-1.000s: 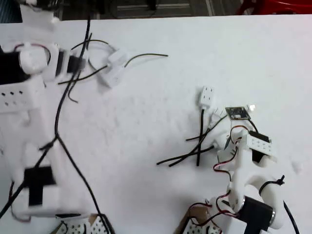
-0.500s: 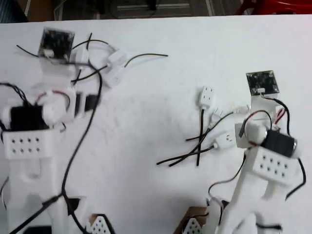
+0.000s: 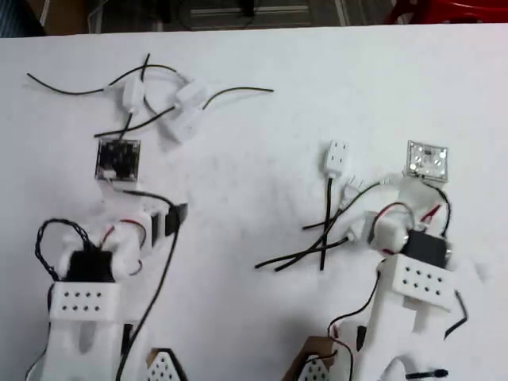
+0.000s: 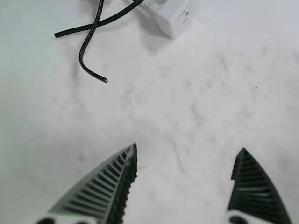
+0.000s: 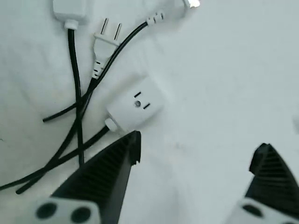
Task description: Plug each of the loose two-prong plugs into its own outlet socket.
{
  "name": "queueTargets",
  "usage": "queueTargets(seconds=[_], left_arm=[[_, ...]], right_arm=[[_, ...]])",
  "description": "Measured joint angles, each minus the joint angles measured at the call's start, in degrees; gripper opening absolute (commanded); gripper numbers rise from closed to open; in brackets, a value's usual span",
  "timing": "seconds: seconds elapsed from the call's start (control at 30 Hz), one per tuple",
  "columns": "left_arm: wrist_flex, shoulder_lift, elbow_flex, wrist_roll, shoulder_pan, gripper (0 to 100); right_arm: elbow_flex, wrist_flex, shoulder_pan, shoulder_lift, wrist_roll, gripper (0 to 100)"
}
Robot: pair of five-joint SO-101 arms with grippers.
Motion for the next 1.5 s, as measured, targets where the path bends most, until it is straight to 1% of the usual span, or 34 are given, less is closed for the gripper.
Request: queueTargets(seconds=[0.07, 0.23, 0.3, 0.4, 0.5, 0.6, 0.7, 0.9, 0.97, 1.0, 1.13, 1.17, 1.23, 1.33, 1.5], left_arm=[[-1.8, -1.1, 2.3, 0.0, 0.1, 32], [-2.7, -1.7, 4.9, 0.0, 0.1, 32], [-2.7, -1.7, 5.5, 0.0, 0.1, 32], [-3.6, -1.7, 6.4, 0.0, 0.1, 32], [-5.4, -1.7, 7.1, 0.0, 0.2, 32], [-5.8, -1.8, 7.2, 0.0, 0.2, 32], [-6.0, -1.8, 7.2, 0.0, 0.2, 32], [-6.0, -1.8, 7.2, 0.0, 0.2, 32], [-6.0, -1.8, 7.2, 0.0, 0.2, 32], [-6.0, -1.8, 7.2, 0.0, 0.2, 32], [-6.0, -1.8, 7.2, 0.0, 0.2, 32], [-6.0, -1.8, 7.2, 0.0, 0.2, 32], [-6.0, -1.8, 7.2, 0.0, 0.2, 32], [-6.0, -1.8, 7.2, 0.0, 0.2, 32], [-6.0, -2.0, 7.2, 0.0, 0.2, 32]], right_arm=[[2.5, -4.1, -1.5, 0.0, -2.6, 37.5], [6.5, -12.2, -4.7, 0.0, -7.6, 37.5], [7.9, -14.2, -5.6, 0.0, -10.1, 37.5], [8.4, -15.7, -5.8, 0.4, -11.9, 37.5], [8.4, -18.5, -5.8, 4.3, -12.3, 37.5], [5.9, -19.6, -5.8, 12.7, -13.1, 37.5], [-0.9, -17.8, -5.8, 24.2, -14.9, 37.5], [-17.0, -10.7, -5.9, 47.1, -15.5, 37.3], [-20.7, -8.4, -5.9, 52.6, -15.5, 33.5], [-22.5, -6.8, -5.9, 54.1, -15.5, 30.0], [-25.8, -3.6, -5.9, 56.3, -15.5, 10.5], [-26.1, -3.0, -5.6, 56.4, -15.5, 7.7], [-26.4, -2.5, -5.4, 56.4, -15.0, 7.0], [-26.4, -1.8, -5.2, 56.4, -11.2, 6.8], [-30.3, 2.7, -5.7, 56.1, -9.5, 7.0]])
